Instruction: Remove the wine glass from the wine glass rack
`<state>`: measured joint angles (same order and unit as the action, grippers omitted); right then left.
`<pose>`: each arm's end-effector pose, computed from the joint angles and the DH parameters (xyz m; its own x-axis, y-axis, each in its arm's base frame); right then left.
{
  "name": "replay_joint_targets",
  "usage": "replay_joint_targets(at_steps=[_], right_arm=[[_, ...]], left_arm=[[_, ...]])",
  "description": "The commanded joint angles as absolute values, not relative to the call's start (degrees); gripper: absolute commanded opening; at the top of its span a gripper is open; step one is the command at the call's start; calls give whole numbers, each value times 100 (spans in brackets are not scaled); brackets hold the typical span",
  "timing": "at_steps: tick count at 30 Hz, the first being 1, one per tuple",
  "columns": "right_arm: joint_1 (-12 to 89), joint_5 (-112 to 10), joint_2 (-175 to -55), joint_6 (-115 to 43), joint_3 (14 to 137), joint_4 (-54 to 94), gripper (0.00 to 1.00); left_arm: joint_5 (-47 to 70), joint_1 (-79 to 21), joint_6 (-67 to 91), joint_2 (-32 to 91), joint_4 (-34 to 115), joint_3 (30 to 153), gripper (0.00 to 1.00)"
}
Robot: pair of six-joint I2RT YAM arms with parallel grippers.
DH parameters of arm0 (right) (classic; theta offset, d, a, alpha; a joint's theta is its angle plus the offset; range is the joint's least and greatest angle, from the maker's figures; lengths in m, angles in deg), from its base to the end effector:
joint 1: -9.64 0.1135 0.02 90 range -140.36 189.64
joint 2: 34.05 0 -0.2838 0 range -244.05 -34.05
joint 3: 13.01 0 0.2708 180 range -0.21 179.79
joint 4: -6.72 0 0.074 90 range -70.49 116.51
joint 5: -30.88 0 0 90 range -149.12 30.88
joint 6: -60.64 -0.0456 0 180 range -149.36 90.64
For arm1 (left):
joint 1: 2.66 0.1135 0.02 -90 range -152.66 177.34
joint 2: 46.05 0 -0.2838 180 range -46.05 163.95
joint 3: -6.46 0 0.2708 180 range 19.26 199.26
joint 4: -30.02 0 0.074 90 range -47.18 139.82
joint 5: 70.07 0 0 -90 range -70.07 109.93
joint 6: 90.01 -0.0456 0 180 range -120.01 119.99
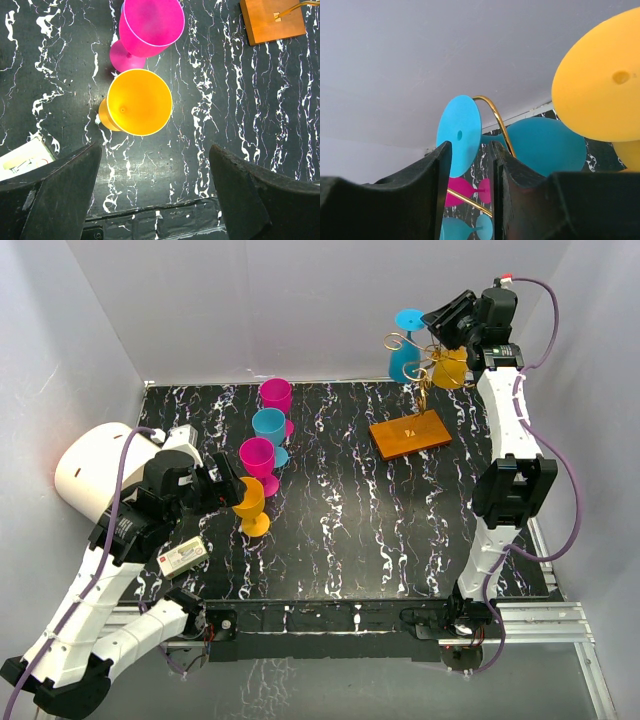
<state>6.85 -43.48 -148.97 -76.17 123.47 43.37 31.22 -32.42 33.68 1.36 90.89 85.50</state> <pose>0.5053 -0.0123 0.4397 -0.3333 0.7192 -0.6096 0.0437 0.6577 0.7520 0.1452 -0.0727 0.4065 -0.5406 -0.3175 -0.7791 0.0464 0.9134 -0.4045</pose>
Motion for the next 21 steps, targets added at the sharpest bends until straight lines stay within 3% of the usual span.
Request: replay_joint_targets(at_steps=[1, 21], right_arm=[[665, -4261, -14925, -7776, 12520, 3802, 34], [666, -4216, -15143, -8274, 12504, 3480, 25]], left_arm=[[3083, -3262, 3383, 88, 9138, 8718, 88], [3097, -3266, 3385, 81, 9182, 8733, 88]])
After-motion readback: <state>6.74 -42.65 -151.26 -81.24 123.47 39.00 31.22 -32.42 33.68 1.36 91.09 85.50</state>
